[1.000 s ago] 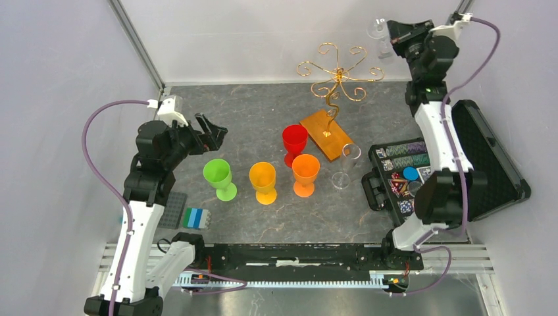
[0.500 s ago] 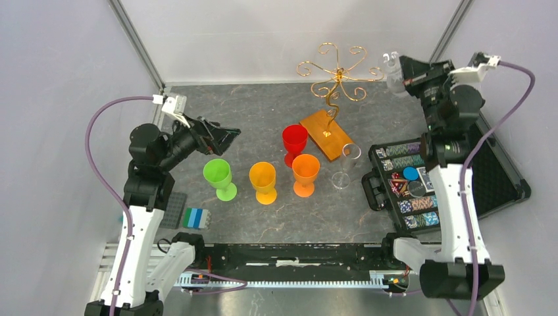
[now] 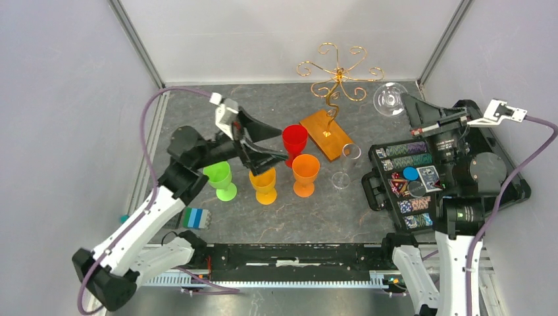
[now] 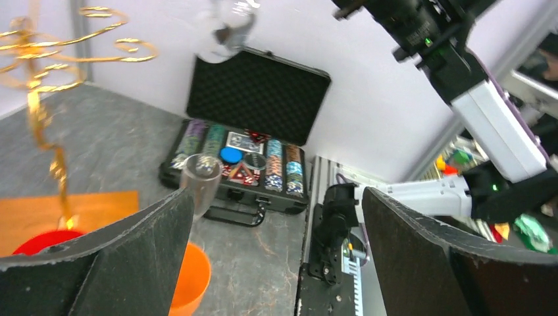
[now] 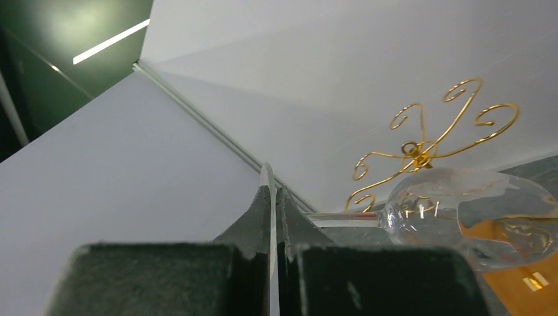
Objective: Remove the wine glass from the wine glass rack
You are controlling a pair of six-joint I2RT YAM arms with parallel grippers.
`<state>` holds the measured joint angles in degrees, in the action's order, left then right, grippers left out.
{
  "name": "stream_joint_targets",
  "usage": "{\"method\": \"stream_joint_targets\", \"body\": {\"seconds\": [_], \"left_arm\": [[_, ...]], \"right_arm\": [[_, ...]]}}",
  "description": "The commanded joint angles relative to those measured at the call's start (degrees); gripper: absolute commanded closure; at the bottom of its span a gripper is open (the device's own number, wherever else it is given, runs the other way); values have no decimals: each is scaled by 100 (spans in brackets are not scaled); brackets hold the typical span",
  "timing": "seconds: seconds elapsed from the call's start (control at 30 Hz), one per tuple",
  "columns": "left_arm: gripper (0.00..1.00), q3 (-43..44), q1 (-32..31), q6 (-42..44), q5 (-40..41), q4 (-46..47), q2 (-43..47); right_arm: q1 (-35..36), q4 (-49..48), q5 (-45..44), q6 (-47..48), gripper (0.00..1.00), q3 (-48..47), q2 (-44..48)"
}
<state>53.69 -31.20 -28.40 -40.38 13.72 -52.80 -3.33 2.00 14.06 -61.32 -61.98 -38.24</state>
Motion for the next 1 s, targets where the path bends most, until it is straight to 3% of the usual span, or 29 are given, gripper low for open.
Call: {"method": "stream_joint_targets", "body": {"seconds": [0.0, 0.13, 0.2, 0.27, 0.57, 0.83, 0.97], "left_arm": [[0, 432, -855, 1128, 189, 1182, -555], [9, 872, -1405, 1966, 272, 1721, -1269], [25, 1132, -1617, 2394, 458, 1907, -1624], [32, 1326, -1769, 2700, 606, 2248, -1996], [28, 2291, -2118, 4060, 821, 2672, -3162], [45, 2845, -2144, 4005, 257, 2728, -3578], [45, 3035, -2151, 4110, -41, 2404, -3712]], "right_arm": [[-1, -269, 606, -603, 100, -49, 154], [-1, -398, 988, -958, 100, -85, 249], [-1, -570, 1157, -1181, 100, -16, 295], [-1, -764, 1313, -1404, 100, 66, 319], [7, -1445, 1926, -2159, 100, 228, 297], [8, -1722, 2025, -2347, 100, 423, 298], [8, -1664, 1999, -2303, 100, 430, 308]]}}
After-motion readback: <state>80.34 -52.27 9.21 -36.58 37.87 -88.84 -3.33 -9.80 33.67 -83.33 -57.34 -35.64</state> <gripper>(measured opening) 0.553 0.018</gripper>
